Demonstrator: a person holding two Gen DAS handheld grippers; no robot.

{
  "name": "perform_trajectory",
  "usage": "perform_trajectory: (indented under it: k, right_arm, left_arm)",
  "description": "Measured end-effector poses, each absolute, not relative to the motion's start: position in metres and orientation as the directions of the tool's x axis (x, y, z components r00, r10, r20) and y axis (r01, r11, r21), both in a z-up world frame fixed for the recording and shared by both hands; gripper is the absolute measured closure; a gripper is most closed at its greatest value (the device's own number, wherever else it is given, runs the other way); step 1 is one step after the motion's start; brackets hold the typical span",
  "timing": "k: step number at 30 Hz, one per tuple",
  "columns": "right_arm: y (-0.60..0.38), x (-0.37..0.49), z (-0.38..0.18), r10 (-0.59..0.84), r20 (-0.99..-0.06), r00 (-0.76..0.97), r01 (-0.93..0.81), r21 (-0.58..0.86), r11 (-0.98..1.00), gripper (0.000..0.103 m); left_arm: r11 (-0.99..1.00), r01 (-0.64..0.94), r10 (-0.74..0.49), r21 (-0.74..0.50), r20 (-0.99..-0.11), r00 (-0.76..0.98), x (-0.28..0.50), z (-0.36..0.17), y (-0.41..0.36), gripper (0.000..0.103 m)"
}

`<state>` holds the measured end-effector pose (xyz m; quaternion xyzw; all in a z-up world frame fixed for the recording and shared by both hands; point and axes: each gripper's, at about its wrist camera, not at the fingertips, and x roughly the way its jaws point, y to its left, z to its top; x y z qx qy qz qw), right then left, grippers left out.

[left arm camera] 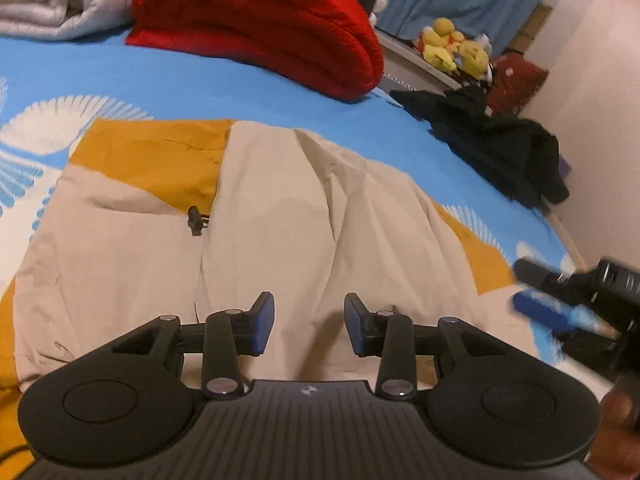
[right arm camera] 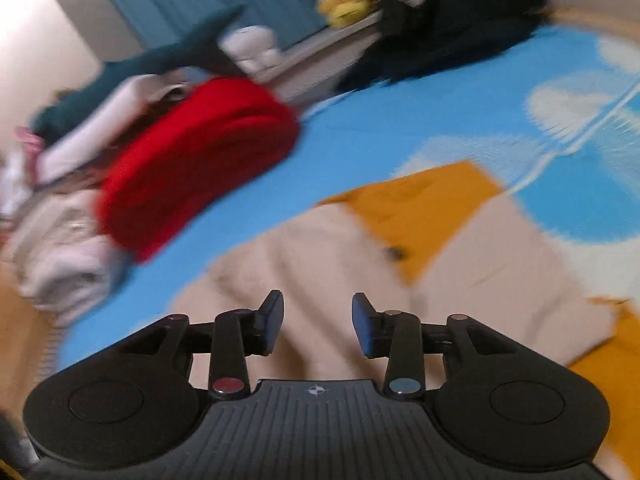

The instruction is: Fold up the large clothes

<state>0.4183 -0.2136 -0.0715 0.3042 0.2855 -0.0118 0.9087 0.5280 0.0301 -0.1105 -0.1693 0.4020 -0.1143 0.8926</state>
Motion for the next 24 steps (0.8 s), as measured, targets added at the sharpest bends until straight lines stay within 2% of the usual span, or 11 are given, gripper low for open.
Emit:
perform_trajectory:
  k: [3,5,11,12,13,14,16,18,20,24]
  right_arm:
    - [-0.205,0.428,-0.085,0.298,-0.525,0.797,0.114,0.616,0.78,0.061]
    - [-0.193,0.437,-0.09,0.366,-0.573,0.734,0.061,0.592,0.804,0.058]
    - [-0.162,0.448,-0.097,0.303,-0.695,0.652,0.0,0.399,0.917,0.057]
    - [-0.159,0.449,-0.098,0.291,-0.697,0.655,-0.002,0.384,0.923,0.063]
    - [-0.161,0.446,-0.098,0.289,-0.696,0.658,-0.004,0.38,0.925,0.074]
    - [-0.163,0.446,-0.096,0.3,-0.684,0.665,-0.011,0.393,0.919,0.095]
    - [-0.17,0.443,-0.089,0.345,-0.626,0.7,-0.022,0.464,0.885,0.099]
    - [-0.195,0.442,-0.09,0.508,-0.459,0.729,-0.026,0.723,0.69,0.101]
    - [-0.213,0.443,-0.103,0.581,-0.37,0.725,0.036,0.863,0.505,0.101]
    - [-0.226,0.444,-0.127,0.539,-0.468,0.7,0.193,0.851,0.488,0.101]
  left_arm:
    - [0.906,0.049,-0.341,-0.421,-0.655,0.675,0.526,-0.106,0.042,0.062]
    - [0.904,0.031,-0.33,-0.426,-0.65,0.684,0.527,-0.101,0.046,0.062]
    - [0.903,0.001,-0.313,-0.429,-0.659,0.684,0.528,-0.1,0.056,0.062]
    - [0.905,0.002,-0.312,-0.426,-0.66,0.684,0.528,-0.1,0.056,0.062]
    - [0.906,0.003,-0.311,-0.424,-0.661,0.683,0.528,-0.1,0.056,0.062]
    - [0.908,0.004,-0.308,-0.418,-0.664,0.682,0.528,-0.1,0.055,0.062]
    - [0.925,-0.013,-0.276,-0.38,-0.694,0.665,0.53,-0.104,0.052,0.059]
    - [0.943,-0.052,-0.224,-0.329,-0.741,0.633,0.532,-0.112,0.051,0.058]
    - [0.933,-0.101,-0.22,-0.346,-0.768,0.602,0.534,-0.123,0.057,0.058]
    - [0.836,-0.187,-0.34,-0.516,-0.754,0.563,0.536,-0.141,0.074,0.058]
